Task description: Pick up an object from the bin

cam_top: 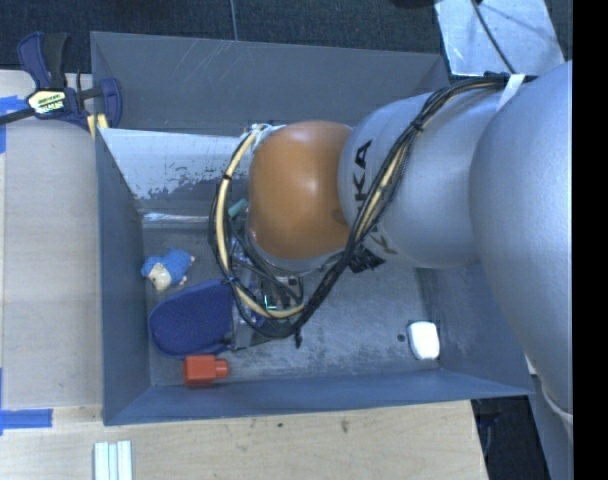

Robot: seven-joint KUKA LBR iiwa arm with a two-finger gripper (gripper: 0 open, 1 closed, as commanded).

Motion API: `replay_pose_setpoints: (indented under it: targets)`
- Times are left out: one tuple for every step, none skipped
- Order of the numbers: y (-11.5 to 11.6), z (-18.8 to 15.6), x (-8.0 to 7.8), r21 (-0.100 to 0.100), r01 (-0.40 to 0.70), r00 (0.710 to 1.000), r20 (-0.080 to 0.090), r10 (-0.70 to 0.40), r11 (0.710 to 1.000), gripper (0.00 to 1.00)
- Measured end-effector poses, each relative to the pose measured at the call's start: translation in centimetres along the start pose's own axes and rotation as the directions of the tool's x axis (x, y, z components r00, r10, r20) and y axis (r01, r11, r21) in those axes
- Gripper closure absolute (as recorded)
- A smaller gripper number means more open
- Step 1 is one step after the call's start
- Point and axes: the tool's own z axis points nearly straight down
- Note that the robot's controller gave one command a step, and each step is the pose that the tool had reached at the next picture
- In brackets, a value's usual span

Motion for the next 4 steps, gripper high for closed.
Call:
replay_pose_setpoints:
  targets:
    - [3.0, 6.6, 2.5, -0.003, -0.058, 0.998, 0.014, 0.058, 0.998, 0.00]
    - [3.7, 6.4, 0.7, -0.001, -0.136, 0.991, 0.011, 0.136, 0.991, 0.00]
    - [6.7, 5.6, 1.5, -0.005, -0.059, 0.998, 0.017, 0.059, 0.998, 0.00]
    - [6.8, 5.6, 1.6, -0.007, -0.059, 0.998, 0.012, 0.059, 0.998, 1.00]
